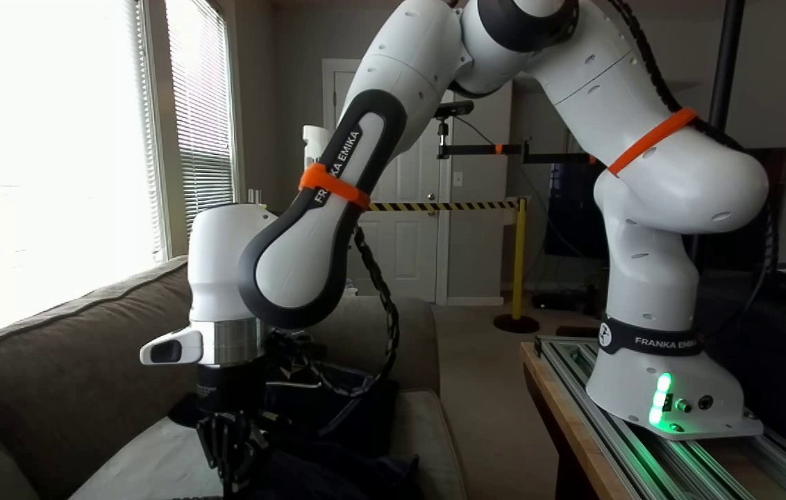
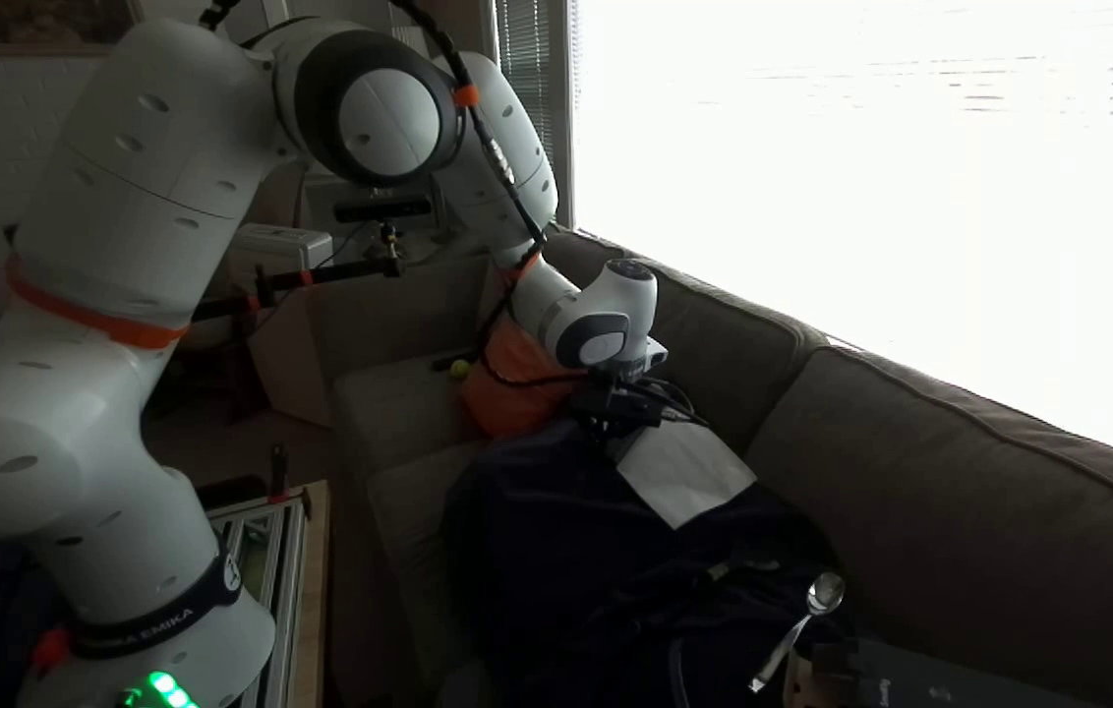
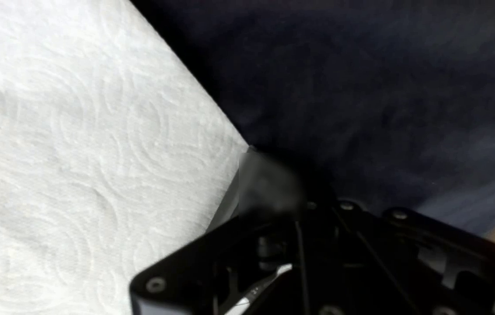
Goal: Press the bottom left button of the black remote
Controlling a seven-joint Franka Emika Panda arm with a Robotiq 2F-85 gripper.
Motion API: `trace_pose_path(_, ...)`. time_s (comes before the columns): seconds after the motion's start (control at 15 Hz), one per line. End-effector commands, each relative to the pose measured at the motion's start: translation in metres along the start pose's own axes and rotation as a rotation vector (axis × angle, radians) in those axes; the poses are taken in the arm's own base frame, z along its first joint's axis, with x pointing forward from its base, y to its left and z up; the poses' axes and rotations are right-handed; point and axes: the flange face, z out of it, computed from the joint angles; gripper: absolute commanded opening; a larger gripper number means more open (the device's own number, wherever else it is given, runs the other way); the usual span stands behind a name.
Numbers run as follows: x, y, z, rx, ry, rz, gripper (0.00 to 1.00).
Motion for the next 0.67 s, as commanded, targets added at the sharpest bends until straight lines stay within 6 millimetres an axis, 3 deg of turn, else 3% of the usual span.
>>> trace_pose_path(0.0, 0.006, 0.005, 0.007, -0.001, -0.020, -0.004, 0.00)
trace_pose_path(0.33, 0.015, 0.008, 0.014, 0.007, -0.029, -0.026, 0.00)
trace_pose_path(0.6, 0.026, 0.006, 0.041, 0.073, -0.057, -0.047, 0.00)
